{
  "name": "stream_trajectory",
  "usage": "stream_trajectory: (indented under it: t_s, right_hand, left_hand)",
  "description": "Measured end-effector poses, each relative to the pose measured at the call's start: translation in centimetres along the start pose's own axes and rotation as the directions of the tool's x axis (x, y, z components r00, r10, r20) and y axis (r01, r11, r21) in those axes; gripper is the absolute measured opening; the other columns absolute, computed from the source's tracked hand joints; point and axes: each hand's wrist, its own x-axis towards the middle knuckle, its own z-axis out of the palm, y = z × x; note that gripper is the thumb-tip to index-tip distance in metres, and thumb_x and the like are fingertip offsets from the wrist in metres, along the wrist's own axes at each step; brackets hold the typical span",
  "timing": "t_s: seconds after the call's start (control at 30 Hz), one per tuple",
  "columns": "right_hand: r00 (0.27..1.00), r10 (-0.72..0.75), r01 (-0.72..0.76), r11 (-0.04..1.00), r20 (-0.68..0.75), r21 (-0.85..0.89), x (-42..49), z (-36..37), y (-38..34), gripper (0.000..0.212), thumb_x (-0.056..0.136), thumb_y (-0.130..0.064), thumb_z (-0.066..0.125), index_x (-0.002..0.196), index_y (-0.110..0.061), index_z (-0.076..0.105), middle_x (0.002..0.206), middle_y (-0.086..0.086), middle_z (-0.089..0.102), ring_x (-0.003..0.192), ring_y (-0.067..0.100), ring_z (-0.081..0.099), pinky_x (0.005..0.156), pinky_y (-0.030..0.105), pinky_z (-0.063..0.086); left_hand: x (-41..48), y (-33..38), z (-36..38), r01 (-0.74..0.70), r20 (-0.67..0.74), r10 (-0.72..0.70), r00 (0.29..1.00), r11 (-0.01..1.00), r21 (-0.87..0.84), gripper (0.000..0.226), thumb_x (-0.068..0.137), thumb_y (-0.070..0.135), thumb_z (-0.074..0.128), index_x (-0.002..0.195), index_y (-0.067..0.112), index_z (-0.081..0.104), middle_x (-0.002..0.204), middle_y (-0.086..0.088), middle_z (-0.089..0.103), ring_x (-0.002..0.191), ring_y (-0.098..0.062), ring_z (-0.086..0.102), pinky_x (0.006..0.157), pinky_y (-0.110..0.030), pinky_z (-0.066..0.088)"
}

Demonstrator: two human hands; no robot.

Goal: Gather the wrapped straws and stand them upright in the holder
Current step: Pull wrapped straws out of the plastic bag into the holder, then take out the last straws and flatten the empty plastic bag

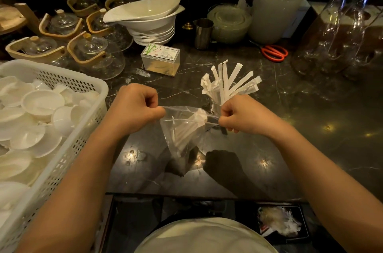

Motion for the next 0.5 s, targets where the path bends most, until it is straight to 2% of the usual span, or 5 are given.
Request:
stream_trajectory:
  t_s: [0.13, 0.23, 0.33, 0.43, 0.5]
  right_hand:
    - [0.999, -0.052, 0.052, 0.996, -0.002, 0.068, -0.2, -0.7, 0.2, 0.013, 0.077, -0.023, 0.065, 0.076, -0.019, 0.053, 0.074, -0.001, 0.057, 0.065, 0.013, 0.052, 0.061, 0.026, 0.044]
    - [0.997, -0.076, 0.067, 0.961, 0.022, 0.267, -0.3, -1.1, -0.1, 0.044, 0.074, -0.029, 0.07, 0.112, -0.029, 0.047, 0.103, -0.003, 0.055, 0.088, 0.015, 0.06, 0.076, 0.028, 0.051]
    - [0.98, -0.169, 0.126, 0.937, 0.104, 0.327, 0.3, -0.6, -1.3, 0.066, 0.075, -0.029, 0.069, 0.131, -0.038, 0.035, 0.124, -0.007, 0.046, 0.107, 0.011, 0.056, 0.088, 0.029, 0.05]
    - [0.96, -0.237, 0.157, 0.896, 0.148, 0.416, 1.2, 0.7, -2.2, 0.042, 0.082, -0.019, 0.062, 0.118, -0.034, 0.047, 0.104, -0.015, 0.052, 0.086, -0.006, 0.055, 0.075, 0.02, 0.046]
    - [0.967, -0.189, 0.083, 0.868, 0.171, 0.489, 1.2, 1.2, -2.6, 0.016, 0.089, -0.015, 0.05, 0.095, -0.029, 0.053, 0.092, -0.002, 0.058, 0.073, 0.002, 0.059, 0.062, 0.022, 0.048]
  left_hand:
    - [0.6, 0.8, 0.2, -0.055, 0.04, 0.055, 0.998, 0.999, -0.001, 0.015, 0.07, 0.002, 0.062, 0.057, -0.001, 0.055, 0.062, -0.02, 0.063, 0.067, -0.035, 0.062, 0.065, -0.043, 0.051]
    - [1.1, 1.4, 0.7, -0.085, 0.094, 0.086, 0.992, 0.996, -0.012, 0.019, 0.071, 0.002, 0.062, 0.055, 0.004, 0.053, 0.053, -0.007, 0.054, 0.05, -0.008, 0.057, 0.053, -0.023, 0.045]
    - [1.7, 2.1, 1.5, -0.106, 0.173, 0.118, 0.978, 0.991, -0.077, 0.022, 0.07, 0.001, 0.062, 0.053, 0.008, 0.05, 0.049, -0.001, 0.051, 0.041, 0.002, 0.052, 0.043, -0.009, 0.038]
    - [2.0, 2.6, 2.4, -0.147, 0.189, 0.169, 0.967, 0.981, -0.125, 0.024, 0.069, 0.001, 0.063, 0.052, 0.01, 0.05, 0.048, 0.002, 0.048, 0.044, -0.003, 0.047, 0.045, -0.012, 0.034]
    - [1.9, 2.8, 2.8, -0.19, 0.176, 0.212, 0.961, 0.972, -0.136, 0.028, 0.071, 0.008, 0.067, 0.05, 0.015, 0.048, 0.048, 0.004, 0.045, 0.046, -0.005, 0.042, 0.046, -0.014, 0.032]
